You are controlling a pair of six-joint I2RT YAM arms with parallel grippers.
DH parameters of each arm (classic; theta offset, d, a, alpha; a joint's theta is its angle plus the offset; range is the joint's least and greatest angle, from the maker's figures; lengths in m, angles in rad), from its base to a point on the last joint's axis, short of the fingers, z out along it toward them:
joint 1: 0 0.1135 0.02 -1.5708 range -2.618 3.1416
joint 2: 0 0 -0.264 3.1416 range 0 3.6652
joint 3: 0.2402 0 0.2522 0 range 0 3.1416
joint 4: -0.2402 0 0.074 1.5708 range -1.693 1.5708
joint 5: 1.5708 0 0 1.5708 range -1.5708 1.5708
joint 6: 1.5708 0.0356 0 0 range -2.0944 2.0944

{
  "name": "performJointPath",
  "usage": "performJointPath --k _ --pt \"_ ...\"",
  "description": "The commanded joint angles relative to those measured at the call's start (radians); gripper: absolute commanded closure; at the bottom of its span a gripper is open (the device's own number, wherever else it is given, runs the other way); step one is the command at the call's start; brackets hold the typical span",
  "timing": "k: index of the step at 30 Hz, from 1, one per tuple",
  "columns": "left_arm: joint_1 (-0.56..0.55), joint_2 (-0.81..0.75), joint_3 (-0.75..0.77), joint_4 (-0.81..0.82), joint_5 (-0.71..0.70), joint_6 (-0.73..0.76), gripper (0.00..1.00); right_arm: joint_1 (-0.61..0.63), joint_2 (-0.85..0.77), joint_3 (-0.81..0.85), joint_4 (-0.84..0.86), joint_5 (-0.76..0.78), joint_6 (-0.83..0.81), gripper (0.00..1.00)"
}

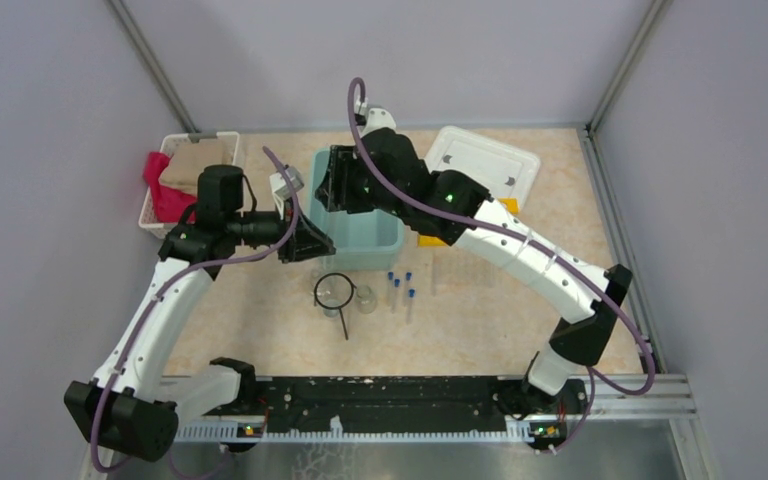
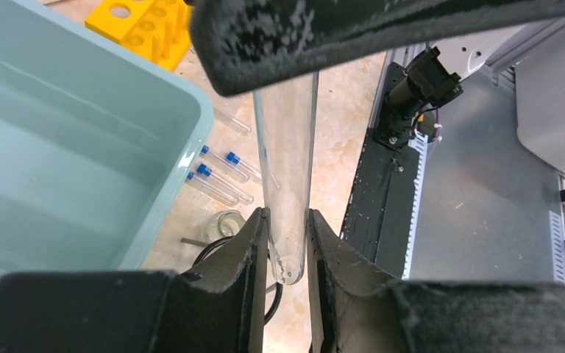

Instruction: Organize the chemistry lab equipment

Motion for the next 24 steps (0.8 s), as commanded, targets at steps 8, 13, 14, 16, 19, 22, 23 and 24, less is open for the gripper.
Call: performJointPath --k 8,13,14,16,19,22,23,24 --pt "-0.006 -0.009 0.024 -0.013 -0.003 0.061 0.97 -0.021 -0.003 0.021 -0.034 -0.139 -0.016 0.61" --pt "-0.006 -0.002 0.038 -0.016 -0.016 0.070 0.97 -0.032 0.031 0.081 -0.081 -0.173 -0.054 0.79" --pt "-0.006 -0.001 0.037 -0.016 -0.020 0.070 0.96 -0.033 0.034 0.090 -0.094 -0.174 -0.063 0.85" --pt "-0.006 0.002 0.038 -0.016 -0.028 0.069 0.94 -0.042 0.033 0.100 -0.117 -0.166 -0.074 0.97" --pt "-0.006 0.010 0.044 -0.015 -0.085 0.039 0.23 -0.064 -0.001 0.101 -0.144 -0.101 -0.105 1.00" --pt "-0.005 0.041 0.078 -0.033 -0.215 -0.008 0.01 -0.070 -0.073 0.063 -0.146 0.077 -0.182 1.00" --pt "-0.004 0.060 0.102 -0.056 -0.244 -0.015 0.01 -0.071 -0.102 0.032 -0.127 0.157 -0.217 1.00" --pt "-0.004 0.079 0.125 -0.077 -0.274 -0.028 0.01 -0.071 -0.137 -0.019 -0.090 0.247 -0.257 1.00"
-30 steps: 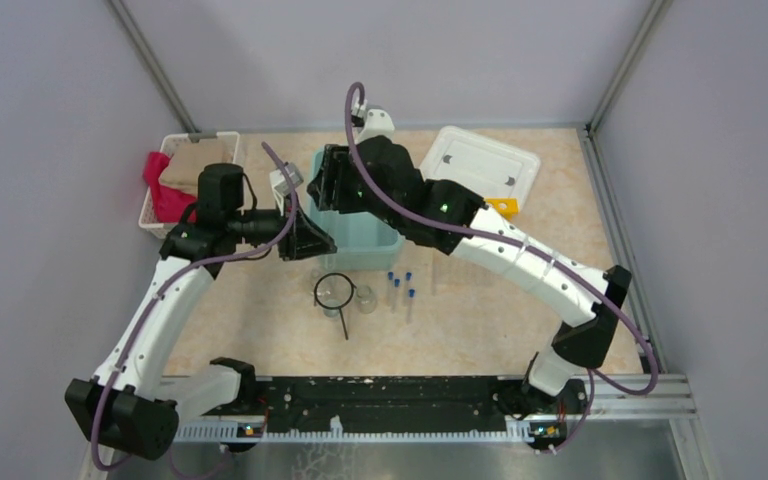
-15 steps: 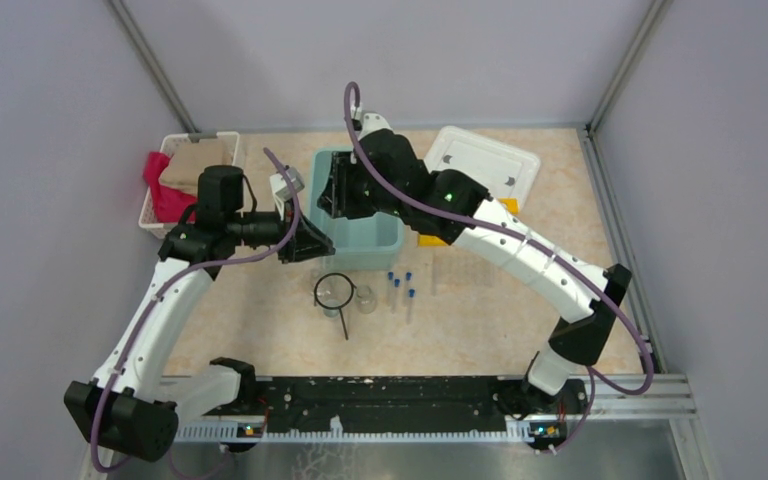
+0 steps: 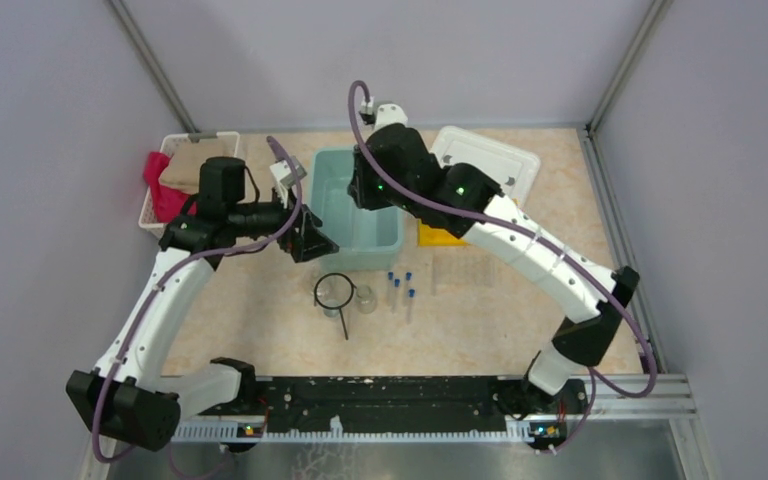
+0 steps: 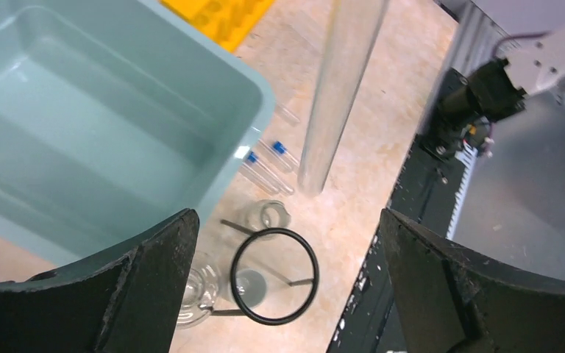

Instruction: Organize the chemistry lab equipment

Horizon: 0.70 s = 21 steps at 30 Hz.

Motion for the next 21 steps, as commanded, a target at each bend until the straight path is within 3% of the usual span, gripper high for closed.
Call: performJointPath --k 1,2,7,14,21 --pt "-0.003 0.070 0.108 -0.056 -0.165 -0.059 0.01 -0.014 -0.194 -0.119 0.108 0.373 -0.171 1.00" --pt "-0.003 0.088 0.138 -0.079 -0.191 -0.081 0.01 -0.017 -0.252 -0.201 0.185 0.492 -0.238 1.00" --pt "0.004 0.103 0.162 -0.081 -0.228 -0.119 0.01 -0.078 -0.391 -0.540 0.575 0.705 -0.448 1.00" --pt "0.013 0.105 0.183 -0.110 -0.266 -0.130 0.01 -0.220 -0.418 -0.767 0.841 0.698 -0.422 1.00" --pt "0.036 0.112 0.185 -0.120 -0.276 -0.127 0.01 -0.293 -0.340 -0.817 0.915 0.628 -0.366 1.00"
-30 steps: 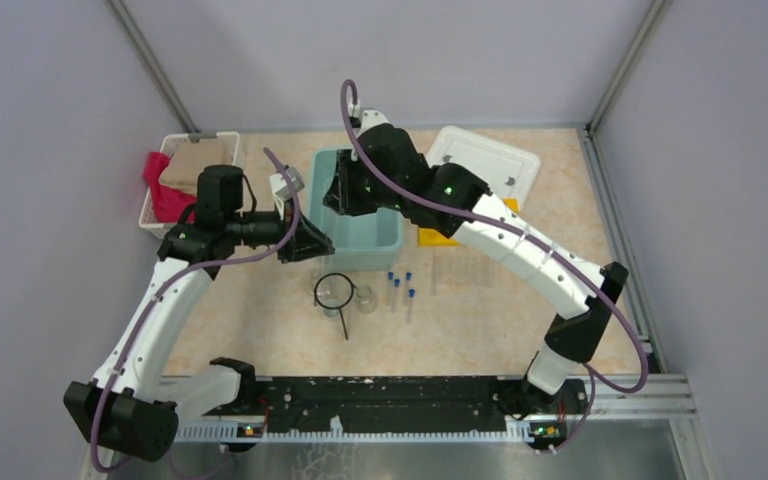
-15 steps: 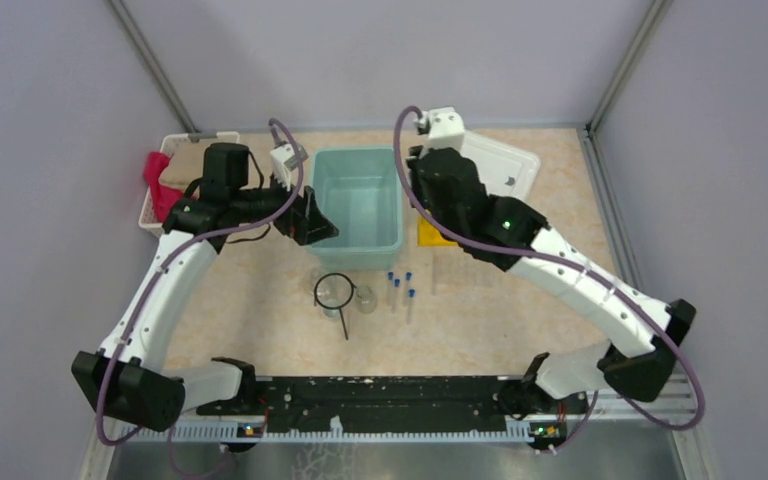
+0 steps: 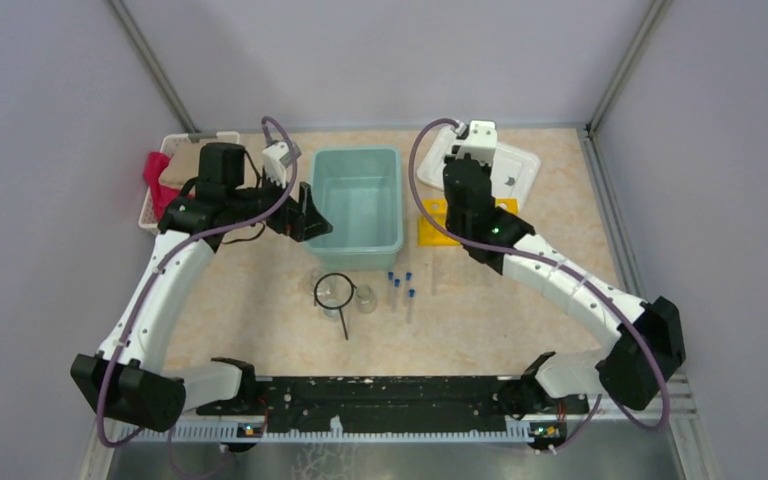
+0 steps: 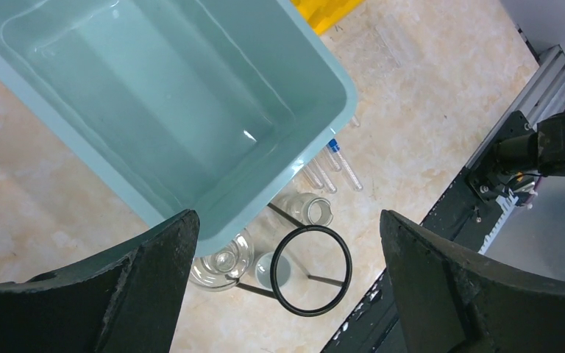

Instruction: Organize the chemistry lab equipment

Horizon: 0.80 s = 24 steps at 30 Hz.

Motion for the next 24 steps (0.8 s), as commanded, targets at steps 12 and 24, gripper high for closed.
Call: performJointPath --k 12,24 --pt "0.032 0.005 0.054 -0.036 0.002 0.015 0.01 -0.076 0.099 -0.026 0.209 -0.096 0.065 1.00" --pt "0.041 -0.006 0.050 -0.029 -0.016 0.024 0.01 -0.079 0.140 -0.074 0.243 -0.107 0.086 1.00"
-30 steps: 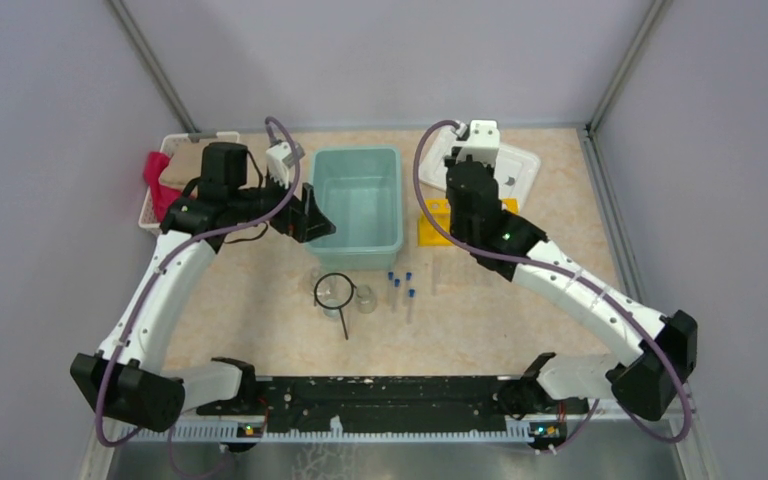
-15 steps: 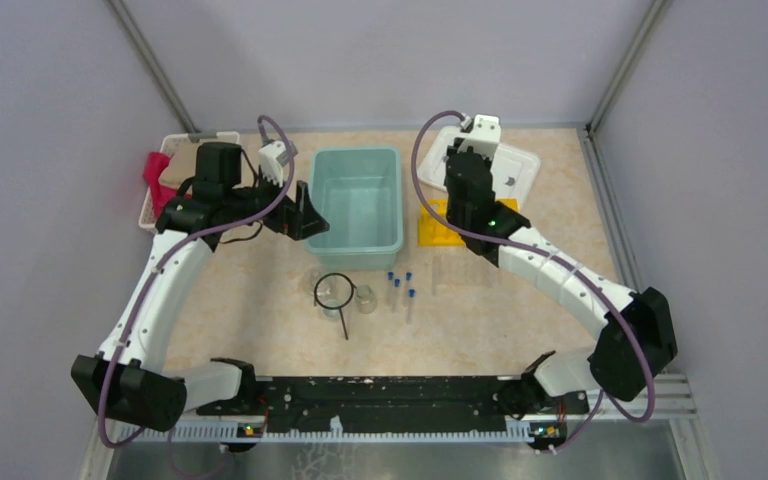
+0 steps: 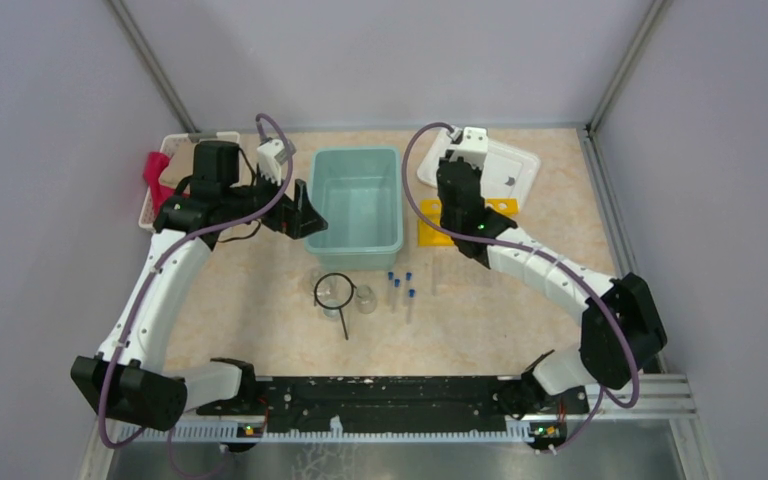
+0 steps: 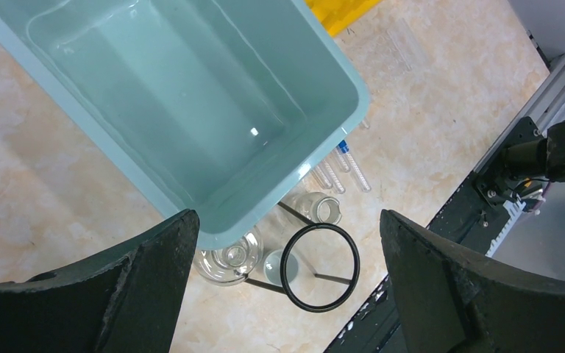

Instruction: Organize the chemistry lab equipment

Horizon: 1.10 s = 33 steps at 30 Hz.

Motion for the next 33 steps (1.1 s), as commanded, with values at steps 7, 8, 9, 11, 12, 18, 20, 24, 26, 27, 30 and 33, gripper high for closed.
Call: performJointPath --k 7,8,9,11,12,18,20,24,26,27,30,33 --pt "0.008 -0.023 0.025 0.009 -0.003 0.015 0.01 -0.011 0.026 -0.023 0.073 -0.013 0.029 1.00" --pt "0.008 -0.023 0.026 0.010 -0.005 0.015 0.01 -0.011 0.029 -0.027 0.076 -0.013 0.030 1.00" --pt "0.008 -0.023 0.028 0.011 -0.008 0.015 0.01 -0.011 0.032 -0.030 0.078 -0.013 0.031 1.00" --pt "0.008 -0.021 0.030 0.011 -0.013 0.016 0.01 -0.010 0.036 -0.035 0.078 -0.014 0.035 1.00" --pt "0.008 -0.021 0.031 0.011 -0.016 0.016 0.01 -0.011 0.037 -0.038 0.080 -0.015 0.035 1.00" --pt "0.009 -0.026 0.026 0.022 -0.022 0.017 0.01 -0.011 0.052 -0.061 0.096 -0.018 0.045 1.00" --pt "0.010 -0.030 0.023 0.027 -0.027 0.018 0.01 -0.010 0.059 -0.066 0.103 -0.021 0.050 1.00" --pt "0.010 -0.035 0.023 0.035 -0.038 0.020 0.01 -0.011 0.081 -0.075 0.108 -0.028 0.067 1.00" --pt "0.010 -0.035 0.023 0.036 -0.042 0.023 0.01 -0.011 0.087 -0.085 0.114 -0.032 0.074 1.00" --pt "0.010 -0.035 0.023 0.037 -0.045 0.024 0.01 -0.011 0.088 -0.092 0.122 -0.034 0.074 1.00" --pt "0.010 -0.036 0.024 0.037 -0.049 0.026 0.01 -0.011 0.088 -0.110 0.139 -0.035 0.080 0.97" --pt "0.010 -0.040 0.019 0.042 -0.053 0.030 0.01 -0.011 0.081 -0.125 0.152 -0.043 0.084 0.93"
